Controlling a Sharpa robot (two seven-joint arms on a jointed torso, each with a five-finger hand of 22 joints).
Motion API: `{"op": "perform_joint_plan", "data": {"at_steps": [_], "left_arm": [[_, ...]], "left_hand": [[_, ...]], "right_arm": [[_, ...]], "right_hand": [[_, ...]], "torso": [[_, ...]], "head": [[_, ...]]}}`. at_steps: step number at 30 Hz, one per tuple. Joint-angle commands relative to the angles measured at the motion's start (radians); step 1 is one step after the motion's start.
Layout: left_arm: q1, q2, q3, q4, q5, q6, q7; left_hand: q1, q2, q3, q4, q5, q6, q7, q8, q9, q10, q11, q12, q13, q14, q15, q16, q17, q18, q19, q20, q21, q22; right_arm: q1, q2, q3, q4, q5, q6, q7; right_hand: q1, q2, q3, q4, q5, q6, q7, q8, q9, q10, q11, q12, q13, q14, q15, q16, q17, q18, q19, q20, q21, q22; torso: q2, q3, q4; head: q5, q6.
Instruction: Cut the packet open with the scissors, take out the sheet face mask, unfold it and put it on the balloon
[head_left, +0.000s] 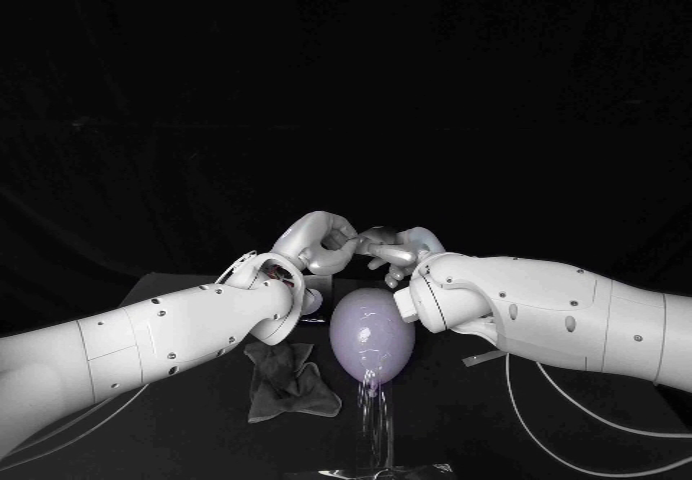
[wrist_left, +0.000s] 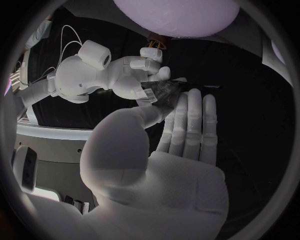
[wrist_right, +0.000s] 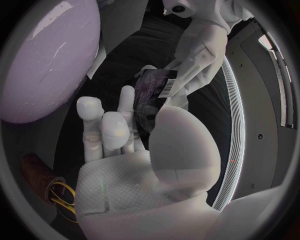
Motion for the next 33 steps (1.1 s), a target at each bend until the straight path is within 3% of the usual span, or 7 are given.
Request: {"op": "perform_joint_plan", "data": {"at_steps": [1, 5, 12, 19, 21, 31, 33], "left_arm": [[0.004, 0.001, 0.003, -0.006, -0.012, -0.021, 0.014], [0.004, 0.002, 0.003, -0.013, -0.011, -0.018, 0.011], [0.004, 0.004, 0.003, -0.020, -0.010, -0.011, 0.005], [0.004, 0.007, 0.003, -0.024, -0.009, -0.004, 0.002], [0.004, 0.008, 0.003, -0.024, -0.009, -0.002, 0.002], [0.005, 0.010, 0.003, -0.026, -0.008, 0.003, 0.001], [0.005, 0.011, 0.003, -0.028, -0.008, 0.004, 0.001]], "left_hand": [[-0.001, 0.013, 0.001, -0.001, 0.003, 0.005, 0.003, 0.018, 0.042, 0.008, -0.001, -0.004, -0.001, -0.006, -0.004, -0.003, 0.001, 0.008, -0.007, 0.001, 0.006, 0.002], [-0.001, 0.013, 0.001, -0.001, 0.003, 0.005, 0.003, 0.018, 0.042, 0.008, -0.001, -0.004, -0.001, -0.006, -0.004, -0.003, 0.001, 0.008, -0.007, 0.001, 0.006, 0.002], [-0.001, 0.013, 0.000, -0.001, 0.003, 0.005, 0.003, 0.018, 0.042, 0.008, -0.001, -0.005, -0.001, -0.007, -0.004, -0.003, 0.001, 0.008, -0.008, 0.001, 0.006, 0.002], [-0.001, 0.013, 0.000, -0.001, 0.003, 0.005, 0.003, 0.018, 0.042, 0.008, -0.001, -0.005, -0.001, -0.007, -0.004, -0.003, 0.001, 0.008, -0.008, 0.001, 0.006, 0.002], [-0.001, 0.013, 0.000, -0.001, 0.003, 0.005, 0.003, 0.018, 0.042, 0.008, -0.001, -0.005, -0.001, -0.007, -0.004, -0.003, 0.001, 0.008, -0.008, 0.001, 0.006, 0.002], [-0.002, 0.013, -0.001, 0.000, 0.003, 0.004, 0.004, 0.018, 0.042, 0.008, -0.001, -0.005, -0.001, -0.007, -0.003, -0.003, 0.001, 0.008, -0.009, 0.001, 0.006, 0.002], [-0.002, 0.013, -0.001, 0.000, 0.003, 0.004, 0.004, 0.018, 0.042, 0.008, -0.001, -0.005, -0.001, -0.007, -0.003, -0.003, 0.001, 0.008, -0.009, 0.001, 0.006, 0.002]], "right_arm": [[-0.001, -0.009, -0.001, 0.008, 0.016, 0.001, 0.021], [-0.001, -0.019, 0.000, 0.025, 0.025, 0.009, 0.036], [-0.001, -0.035, 0.001, 0.053, 0.046, 0.042, 0.065], [-0.001, -0.045, 0.001, 0.072, 0.064, 0.090, 0.091], [-0.001, -0.047, 0.001, 0.076, 0.068, 0.109, 0.101], [-0.001, -0.056, 0.002, 0.084, 0.094, 0.193, 0.144], [-0.001, -0.059, 0.002, 0.086, 0.102, 0.215, 0.157]], "right_hand": [[-0.005, 0.009, 0.174, -0.178, -0.021, -0.015, 0.008, -0.007, -0.006, -0.008, 0.005, -0.014, -0.008, -0.012, 0.005, -0.017, -0.019, 0.011, -0.018, -0.002, -0.009, 0.070], [-0.012, 0.022, 0.198, -0.213, -0.031, -0.032, 0.021, -0.026, -0.020, -0.023, 0.017, -0.043, -0.029, -0.035, 0.015, -0.066, -0.072, 0.017, -0.052, 0.003, -0.036, 0.059], [0.004, 0.034, 0.249, -0.285, -0.023, -0.112, 0.063, -0.099, -0.063, -0.089, 0.054, -0.115, -0.089, -0.112, 0.038, -0.200, -0.220, 0.036, -0.156, 0.013, -0.098, 0.034], [0.027, 0.063, 0.342, -0.357, 0.012, -0.167, 0.099, -0.161, -0.105, -0.162, 0.095, -0.152, -0.182, -0.179, 0.069, -0.279, -0.280, 0.033, -0.289, 0.036, 0.013, 0.033], [0.050, 0.057, 0.393, -0.381, 0.051, -0.187, 0.106, -0.172, -0.117, -0.202, 0.103, -0.154, -0.221, -0.209, 0.077, -0.305, -0.297, 0.039, -0.356, 0.046, 0.043, 0.033], [0.091, 0.018, 0.461, -0.385, 0.124, -0.254, 0.128, -0.178, -0.141, -0.318, 0.129, -0.154, -0.320, -0.253, 0.101, -0.321, -0.320, 0.047, -0.465, 0.077, 0.128, 0.029], [0.096, 0.002, 0.475, -0.382, 0.160, -0.269, 0.132, -0.181, -0.144, -0.341, 0.133, -0.155, -0.330, -0.272, 0.105, -0.330, -0.324, 0.046, -0.484, 0.080, 0.131, 0.029]], "torso": [[0.000, -0.0002, -0.0005], [0.000, 0.0002, 0.0001], [0.000, 0.0002, 0.0001], [0.000, 0.0002, -0.0001], [0.000, 0.0002, 0.0000], [0.000, 0.0000, 0.0004], [0.000, 0.0000, 0.0006]], "head": [[0.001, 0.000], [0.001, -0.001], [0.000, 0.000], [0.001, 0.000], [0.001, 0.000], [0.000, 0.000], [0.001, 0.000]]}}
